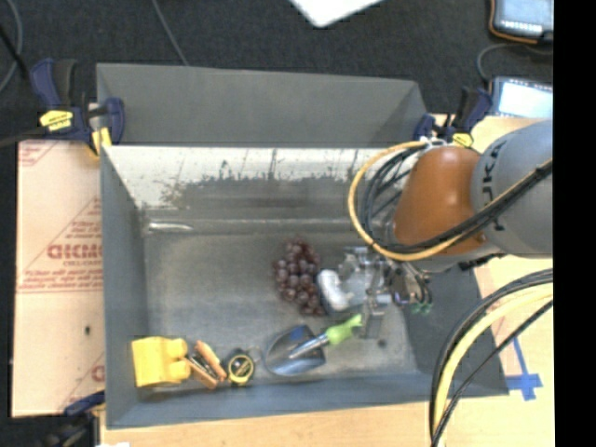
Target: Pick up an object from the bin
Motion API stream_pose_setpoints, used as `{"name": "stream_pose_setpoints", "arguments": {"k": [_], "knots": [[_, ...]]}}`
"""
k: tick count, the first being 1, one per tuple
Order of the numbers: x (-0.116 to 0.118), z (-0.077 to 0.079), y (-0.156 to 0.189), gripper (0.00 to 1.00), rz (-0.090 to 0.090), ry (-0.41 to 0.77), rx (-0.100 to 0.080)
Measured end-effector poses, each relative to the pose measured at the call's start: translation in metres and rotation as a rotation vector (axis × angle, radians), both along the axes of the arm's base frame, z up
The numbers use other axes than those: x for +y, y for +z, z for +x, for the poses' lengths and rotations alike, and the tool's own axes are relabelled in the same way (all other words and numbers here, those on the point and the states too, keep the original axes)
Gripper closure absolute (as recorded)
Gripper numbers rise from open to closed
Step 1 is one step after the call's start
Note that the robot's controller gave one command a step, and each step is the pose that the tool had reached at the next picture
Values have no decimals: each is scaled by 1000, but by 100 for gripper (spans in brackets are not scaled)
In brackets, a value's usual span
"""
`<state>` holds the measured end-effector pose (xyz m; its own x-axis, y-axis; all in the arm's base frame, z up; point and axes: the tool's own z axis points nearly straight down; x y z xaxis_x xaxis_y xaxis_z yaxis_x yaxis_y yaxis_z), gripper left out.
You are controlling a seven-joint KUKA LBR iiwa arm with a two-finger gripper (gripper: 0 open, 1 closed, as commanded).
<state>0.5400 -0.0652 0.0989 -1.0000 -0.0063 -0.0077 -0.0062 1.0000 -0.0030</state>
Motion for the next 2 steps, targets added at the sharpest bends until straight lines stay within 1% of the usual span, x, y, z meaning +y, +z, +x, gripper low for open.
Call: {"name": "stream_pose_setpoints", "arguments": {"k": [1, 2], "knots": [[34, -29, -26, 100, 0, 18, -10], [34, -29, -26, 100, 0, 19, -10]]}}
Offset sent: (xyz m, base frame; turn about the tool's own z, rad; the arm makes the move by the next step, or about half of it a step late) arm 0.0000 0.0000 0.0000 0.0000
